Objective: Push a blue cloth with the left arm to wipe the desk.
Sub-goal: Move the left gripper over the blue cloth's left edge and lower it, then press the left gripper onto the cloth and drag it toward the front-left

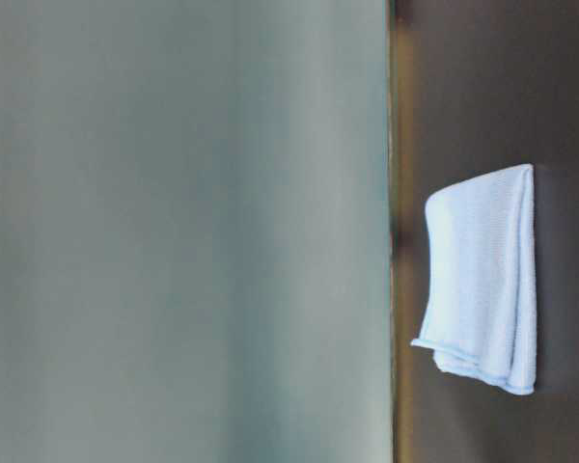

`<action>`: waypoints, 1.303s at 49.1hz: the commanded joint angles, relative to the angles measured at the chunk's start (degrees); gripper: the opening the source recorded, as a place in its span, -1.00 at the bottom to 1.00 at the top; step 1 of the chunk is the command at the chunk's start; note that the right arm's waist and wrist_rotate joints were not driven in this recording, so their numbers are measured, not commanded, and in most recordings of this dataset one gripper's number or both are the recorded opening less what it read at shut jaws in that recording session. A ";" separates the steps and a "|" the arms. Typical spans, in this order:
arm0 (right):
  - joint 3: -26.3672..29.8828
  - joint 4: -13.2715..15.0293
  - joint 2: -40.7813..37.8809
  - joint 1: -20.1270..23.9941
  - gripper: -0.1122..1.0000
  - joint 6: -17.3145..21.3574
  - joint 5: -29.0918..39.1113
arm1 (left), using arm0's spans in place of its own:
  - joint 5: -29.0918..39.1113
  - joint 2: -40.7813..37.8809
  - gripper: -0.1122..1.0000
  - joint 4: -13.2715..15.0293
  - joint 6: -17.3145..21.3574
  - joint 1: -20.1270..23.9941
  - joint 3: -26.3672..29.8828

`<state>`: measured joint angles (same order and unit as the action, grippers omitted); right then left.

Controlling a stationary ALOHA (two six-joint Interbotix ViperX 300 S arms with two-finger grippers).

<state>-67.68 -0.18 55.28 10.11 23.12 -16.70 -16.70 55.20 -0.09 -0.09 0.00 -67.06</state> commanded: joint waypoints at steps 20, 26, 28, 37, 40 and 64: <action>1.14 0.00 -0.35 0.00 -0.80 0.09 6.24 | 0.26 -24.08 -0.79 -2.37 -2.02 7.38 12.13; 1.14 0.09 -0.53 0.09 -0.80 0.00 8.53 | 2.20 -30.41 -0.79 -2.37 -2.11 10.63 15.91; 1.14 0.09 -0.53 0.09 -0.80 0.09 9.40 | 2.99 -32.08 -0.79 -2.29 -2.11 11.60 16.96; 1.14 0.00 -0.44 0.00 -0.80 0.00 11.69 | 4.13 -40.34 -0.75 -2.37 -2.11 15.64 20.48; 1.14 0.00 -0.44 0.09 -0.80 0.00 11.69 | 4.13 -42.89 -0.65 -2.37 -2.02 16.79 21.62; 1.14 0.00 0.00 0.09 -0.80 0.09 13.18 | 6.59 -58.97 0.74 -2.37 -1.58 23.38 29.97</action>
<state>-67.68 -0.09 55.46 10.20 23.12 -3.60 -9.93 -1.32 -2.29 -1.76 23.20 -39.29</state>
